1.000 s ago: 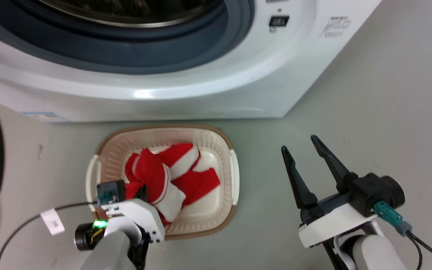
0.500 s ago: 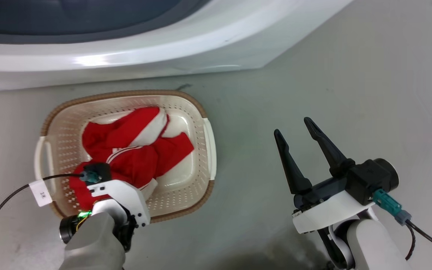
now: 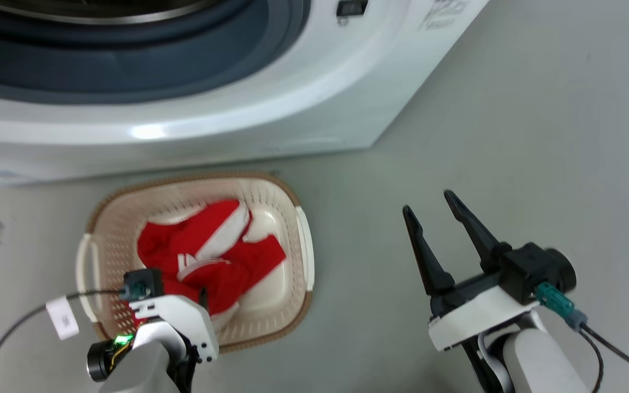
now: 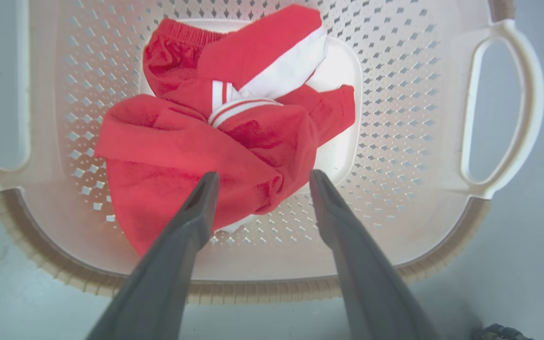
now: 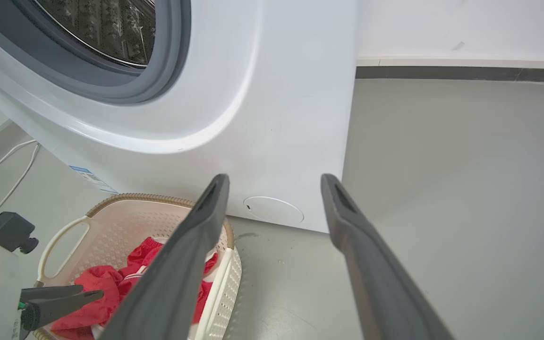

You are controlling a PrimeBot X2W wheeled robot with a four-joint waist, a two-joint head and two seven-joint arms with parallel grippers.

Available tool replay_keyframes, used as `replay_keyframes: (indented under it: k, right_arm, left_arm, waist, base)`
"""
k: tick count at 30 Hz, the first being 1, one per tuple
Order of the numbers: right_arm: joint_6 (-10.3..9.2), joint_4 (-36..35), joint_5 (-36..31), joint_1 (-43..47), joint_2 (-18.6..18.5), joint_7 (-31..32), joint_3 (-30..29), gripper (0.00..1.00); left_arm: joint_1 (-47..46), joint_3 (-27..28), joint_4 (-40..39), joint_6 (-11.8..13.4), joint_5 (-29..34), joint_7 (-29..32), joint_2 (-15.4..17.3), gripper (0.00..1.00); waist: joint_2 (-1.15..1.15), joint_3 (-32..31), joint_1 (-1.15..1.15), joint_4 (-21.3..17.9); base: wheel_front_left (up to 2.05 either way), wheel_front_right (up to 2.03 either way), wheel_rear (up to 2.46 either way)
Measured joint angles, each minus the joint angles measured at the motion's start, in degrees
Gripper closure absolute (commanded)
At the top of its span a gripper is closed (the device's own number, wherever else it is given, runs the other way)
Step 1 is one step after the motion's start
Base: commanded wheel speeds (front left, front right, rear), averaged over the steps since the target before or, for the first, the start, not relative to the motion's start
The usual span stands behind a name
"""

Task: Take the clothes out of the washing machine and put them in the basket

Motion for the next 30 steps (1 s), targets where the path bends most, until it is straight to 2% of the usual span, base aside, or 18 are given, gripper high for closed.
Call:
replay_keyframes:
  k: [2,5,11,17,24,30]
  right_arm:
    - [-0.01,0.4,-0.2,1.01,0.0,0.12,-0.54,0.0]
    - [-0.01,0.63,-0.31,2.58,0.0,0.38,-1.55,0.0]
    - [0.0,0.02,-0.98,5.81,0.01,1.96,-3.77,0.0]
    - [0.0,-1.45,-2.38,8.52,0.0,3.37,-5.68,0.0]
    - [0.0,-3.24,-3.85,10.63,0.0,4.89,-7.75,0.0]
    - [0.0,-4.05,-4.79,12.63,0.0,5.89,-8.89,0.0]
  left_arm:
    - [1.44,-0.33,-0.92,-0.35,0.44,-4.26,-0.13,0.0]
    - [3.71,-0.25,-4.26,-0.36,1.02,-6.14,-0.34,0.0]
    - [12.02,3.81,-23.69,2.57,5.57,-6.31,-0.14,0.0]
    - [19.38,8.34,-38.8,3.34,10.85,-6.3,-1.25,0.0]
    - [23.26,11.0,-52.48,3.1,16.85,-6.31,-1.8,0.0]
    - [27.81,10.99,-58.53,3.07,20.45,-6.31,-1.38,0.0]
  waist:
    - [0.0,-2.69,0.0,0.35]
    - [0.0,-6.87,0.0,1.02]
    - [0.0,-14.48,-0.01,2.99]
    - [0.0,-20.33,-0.02,5.05]
    - [0.0,-24.6,-0.02,6.95]
    - [0.0,-27.92,-0.02,7.91]
  base:
    - [0.0,0.0,0.0]
    - [0.0,0.0,0.0]
    - [0.0,0.0,0.0]
    - [0.0,0.0,0.0]
    - [0.0,0.0,0.0]
    - [0.0,0.0,0.0]
